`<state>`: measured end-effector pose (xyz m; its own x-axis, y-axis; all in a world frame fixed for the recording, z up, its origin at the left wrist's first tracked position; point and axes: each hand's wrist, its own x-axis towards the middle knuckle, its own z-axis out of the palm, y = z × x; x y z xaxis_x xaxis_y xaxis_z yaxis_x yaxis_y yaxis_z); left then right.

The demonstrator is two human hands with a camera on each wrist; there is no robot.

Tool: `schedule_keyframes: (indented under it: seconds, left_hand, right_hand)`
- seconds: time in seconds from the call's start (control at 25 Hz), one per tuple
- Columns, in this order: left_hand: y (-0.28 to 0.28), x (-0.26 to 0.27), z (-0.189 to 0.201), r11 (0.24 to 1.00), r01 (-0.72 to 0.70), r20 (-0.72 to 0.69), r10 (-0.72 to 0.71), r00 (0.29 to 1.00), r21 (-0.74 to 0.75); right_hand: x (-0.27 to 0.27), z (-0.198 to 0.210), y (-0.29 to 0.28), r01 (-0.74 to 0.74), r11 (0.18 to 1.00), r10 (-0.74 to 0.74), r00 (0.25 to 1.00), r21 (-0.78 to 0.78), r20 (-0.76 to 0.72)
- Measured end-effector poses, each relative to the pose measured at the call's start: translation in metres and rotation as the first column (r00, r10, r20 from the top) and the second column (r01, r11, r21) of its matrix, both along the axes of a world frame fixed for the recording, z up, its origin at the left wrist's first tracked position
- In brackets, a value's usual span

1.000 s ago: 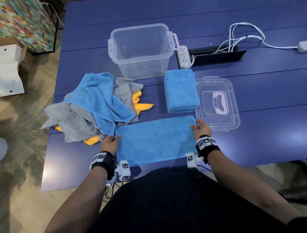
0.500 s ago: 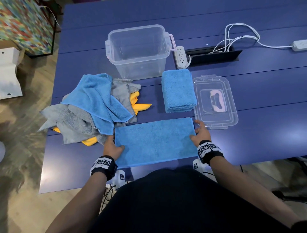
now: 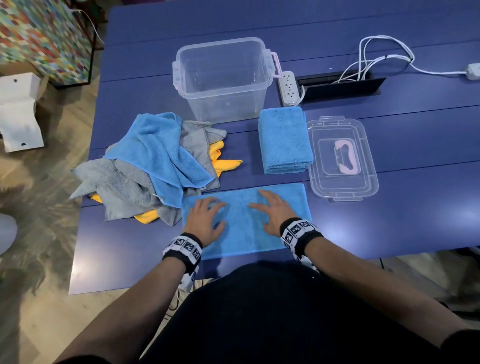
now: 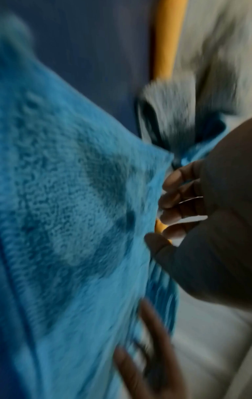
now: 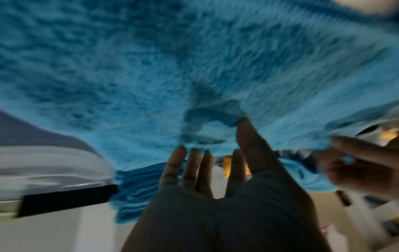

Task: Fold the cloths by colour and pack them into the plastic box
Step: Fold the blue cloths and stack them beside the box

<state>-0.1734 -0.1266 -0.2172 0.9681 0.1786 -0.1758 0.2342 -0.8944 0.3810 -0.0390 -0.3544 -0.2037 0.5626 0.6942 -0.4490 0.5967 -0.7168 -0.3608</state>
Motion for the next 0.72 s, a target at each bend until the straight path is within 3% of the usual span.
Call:
schedule_keyframes:
  seconds: [0.08, 0.16, 0.28, 0.44, 0.48, 0.56, 0.64, 0.72]
  left_hand:
    - [-0.008, 0.005, -0.007, 0.997, 0.051, -0.211, -0.038, 0.977, 0.055]
    - [-0.008, -0.001, -0.016, 0.995, -0.032, -0.291, 0.059, 0.955, 0.098]
    - [0.002, -0.019, -0.016, 0.96, -0.237, -0.258, 0.269, 0.928, 0.147]
    - [0.013, -0.024, -0.015, 0.926, -0.352, -0.179, 0.373, 0.911, 0.136]
    - [0.015, -0.022, -0.015, 0.898, -0.426, -0.093, 0.436, 0.895, 0.108]
    - [0.021, -0.02, -0.012, 0.793, -0.609, 0.019, 0.609, 0.793, -0.027]
    - [0.03, -0.017, -0.01, 0.682, -0.717, -0.111, 0.709, 0.696, -0.143]
    - [0.039, -0.013, -0.014, 0.634, -0.75, -0.234, 0.713, 0.661, -0.187]
  right_hand:
    - [-0.001, -0.004, -0.001, -0.035, 0.997, 0.033, 0.999, -0.071, -0.018]
    - [0.007, -0.005, -0.014, 0.025, 0.992, -0.027, 1.0, -0.122, -0.011]
    - [0.02, -0.007, -0.041, 0.141, 0.976, -0.141, 0.99, -0.166, 0.014]
    - [0.026, -0.005, -0.058, 0.179, 0.953, -0.167, 0.983, -0.245, 0.069]
    - [0.025, -0.004, -0.056, 0.19, 0.954, -0.172, 0.981, -0.234, 0.095]
    - [0.018, 0.0, -0.049, 0.247, 0.962, -0.225, 0.958, -0.114, 0.176]
    - [0.011, 0.001, -0.043, 0.278, 0.96, -0.278, 0.946, 0.024, 0.165]
    - [0.007, 0.0, -0.038, 0.27, 0.963, -0.27, 0.961, 0.013, 0.05]
